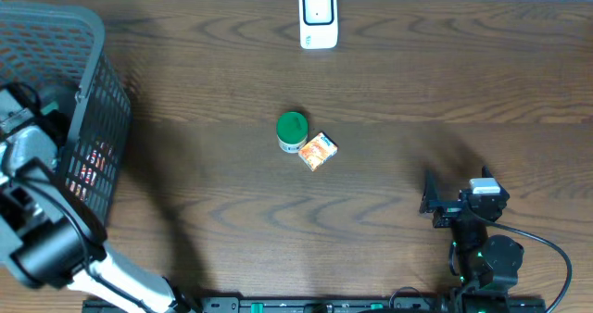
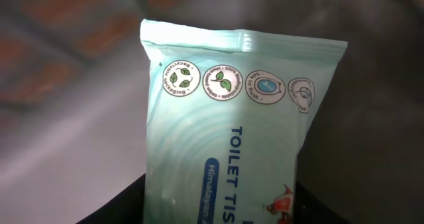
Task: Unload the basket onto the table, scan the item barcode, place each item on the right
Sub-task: 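Reach the left gripper into the basket and grasp the mint-green tissue pack, then carry the green pack with the left gripper and drop it on the table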
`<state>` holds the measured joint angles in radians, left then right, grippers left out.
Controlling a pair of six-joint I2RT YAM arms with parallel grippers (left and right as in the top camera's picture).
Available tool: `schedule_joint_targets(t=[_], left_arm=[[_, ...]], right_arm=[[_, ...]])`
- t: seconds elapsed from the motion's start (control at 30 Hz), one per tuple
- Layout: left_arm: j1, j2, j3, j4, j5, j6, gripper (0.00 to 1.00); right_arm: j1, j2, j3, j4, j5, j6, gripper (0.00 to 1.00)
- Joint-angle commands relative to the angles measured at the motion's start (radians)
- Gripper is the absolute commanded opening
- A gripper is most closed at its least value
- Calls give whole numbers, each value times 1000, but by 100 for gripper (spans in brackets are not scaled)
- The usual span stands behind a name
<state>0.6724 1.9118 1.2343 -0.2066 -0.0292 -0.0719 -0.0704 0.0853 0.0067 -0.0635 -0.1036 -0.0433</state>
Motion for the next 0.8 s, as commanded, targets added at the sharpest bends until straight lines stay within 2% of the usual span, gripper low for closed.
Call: schedule_joint_targets(t=[0.0,0.07,0.13,0.23,0.4,0.57,0.7,0.77], left_arm=[[41,-211,10,2,-9,-42,53],[57,-324,10,-9,-2,-102,54],[66,-439,10,-21,66,-134,54],[63,-604,10,-45,286,-147,53],[1,-786,10,-132,631,-304,53],[-208,-818,7,-326,928,-390,53],[-441,-785,-18,-483,956,-389,53],[-554,-757,-39,-500,957,-391,53]], right_arm=[[6,-1,-1,-4,1,13,99],[6,-1,-1,-4,1,13,99],[6,-1,-1,-4,1,13,99],[6,-1,-1,-4,1,13,99],[6,-1,-1,-4,1,13,99],[6,-1,-1,-4,1,13,99],[6,-1,-1,-4,1,13,99],[6,-1,-1,-4,1,13,99]])
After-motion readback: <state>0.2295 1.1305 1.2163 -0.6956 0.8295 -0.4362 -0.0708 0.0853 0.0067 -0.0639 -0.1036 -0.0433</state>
